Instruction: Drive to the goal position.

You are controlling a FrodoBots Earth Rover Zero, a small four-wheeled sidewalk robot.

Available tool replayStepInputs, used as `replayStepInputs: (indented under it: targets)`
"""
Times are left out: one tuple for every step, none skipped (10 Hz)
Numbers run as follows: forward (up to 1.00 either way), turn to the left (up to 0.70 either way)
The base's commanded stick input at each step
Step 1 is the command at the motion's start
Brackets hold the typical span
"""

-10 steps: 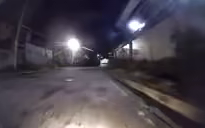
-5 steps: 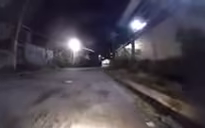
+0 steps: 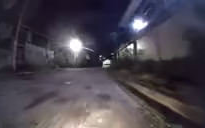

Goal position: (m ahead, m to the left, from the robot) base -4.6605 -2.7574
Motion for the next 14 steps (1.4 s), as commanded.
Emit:
replayStepInputs:
  targets:
    - [0.5,0.0]
    - [0.5,0.0]
    - [0.5,0.0]
    - [0.5,0.0]
    - [0.5,0.0]
    - [0.5,0.0]
    - [0.5,0.0]
    - [0.5,0.0]
    - [0.5,0.0]
    - [0.5,0.0]
    - [0.5,0.0]
    - [0.5,0.0]
    - [0.5,0.0]
    - [0.5,0.0]
